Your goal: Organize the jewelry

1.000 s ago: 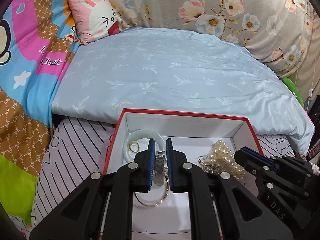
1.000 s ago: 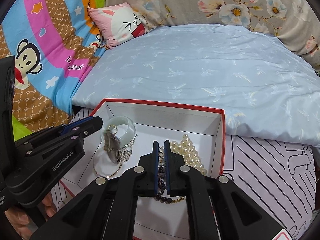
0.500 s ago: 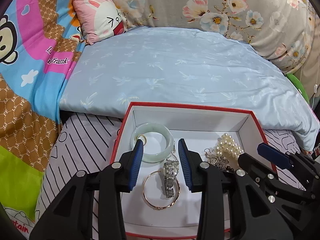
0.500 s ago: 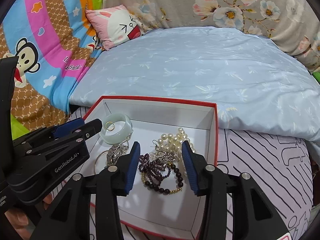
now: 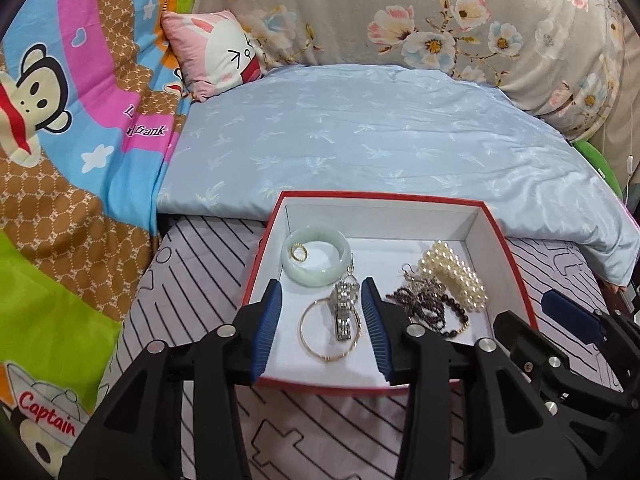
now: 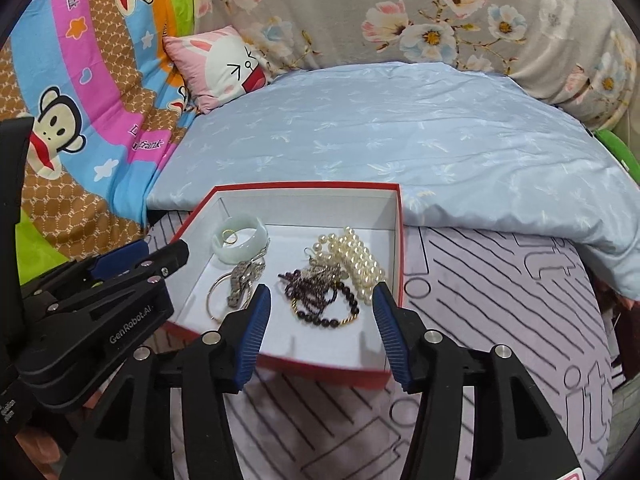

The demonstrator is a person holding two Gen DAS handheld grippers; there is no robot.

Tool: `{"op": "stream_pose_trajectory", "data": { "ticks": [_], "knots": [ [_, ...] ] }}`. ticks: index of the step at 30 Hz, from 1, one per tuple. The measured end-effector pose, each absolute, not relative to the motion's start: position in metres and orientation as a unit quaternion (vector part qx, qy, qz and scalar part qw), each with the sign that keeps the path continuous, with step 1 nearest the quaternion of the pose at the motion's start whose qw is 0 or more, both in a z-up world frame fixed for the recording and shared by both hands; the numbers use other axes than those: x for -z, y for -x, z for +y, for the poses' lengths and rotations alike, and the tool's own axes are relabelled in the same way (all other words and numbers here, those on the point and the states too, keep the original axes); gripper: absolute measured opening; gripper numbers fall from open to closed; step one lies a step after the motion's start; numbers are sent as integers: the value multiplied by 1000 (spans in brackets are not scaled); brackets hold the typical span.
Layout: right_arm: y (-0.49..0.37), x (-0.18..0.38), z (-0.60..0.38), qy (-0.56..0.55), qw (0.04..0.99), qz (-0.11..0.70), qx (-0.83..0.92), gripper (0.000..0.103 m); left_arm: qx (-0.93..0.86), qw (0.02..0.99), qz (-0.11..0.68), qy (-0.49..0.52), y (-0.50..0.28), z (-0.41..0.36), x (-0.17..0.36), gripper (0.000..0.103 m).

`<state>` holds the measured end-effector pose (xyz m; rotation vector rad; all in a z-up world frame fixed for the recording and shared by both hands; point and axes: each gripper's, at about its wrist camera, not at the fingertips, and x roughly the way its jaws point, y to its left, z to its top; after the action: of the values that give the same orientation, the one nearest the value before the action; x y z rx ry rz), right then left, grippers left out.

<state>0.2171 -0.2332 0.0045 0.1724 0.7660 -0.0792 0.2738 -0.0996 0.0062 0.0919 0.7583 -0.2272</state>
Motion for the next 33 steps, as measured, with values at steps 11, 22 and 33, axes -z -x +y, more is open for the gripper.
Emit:
{"op": "stream_pose_trajectory", "data": {
  "ticks": [11, 22, 33],
  "knots": [
    [-166, -22, -225, -82, 926, 360, 77, 70, 98, 924, 366, -54, -225, -91, -20, 55],
    [-146, -27, -216, -59, 926, 357, 103, 71, 86, 924, 368, -56, -203, -84, -21, 62],
    [-140, -27, -215, -62, 926, 355, 115, 72, 78, 925, 368, -59, -197, -83, -20, 64]
  ]
}}
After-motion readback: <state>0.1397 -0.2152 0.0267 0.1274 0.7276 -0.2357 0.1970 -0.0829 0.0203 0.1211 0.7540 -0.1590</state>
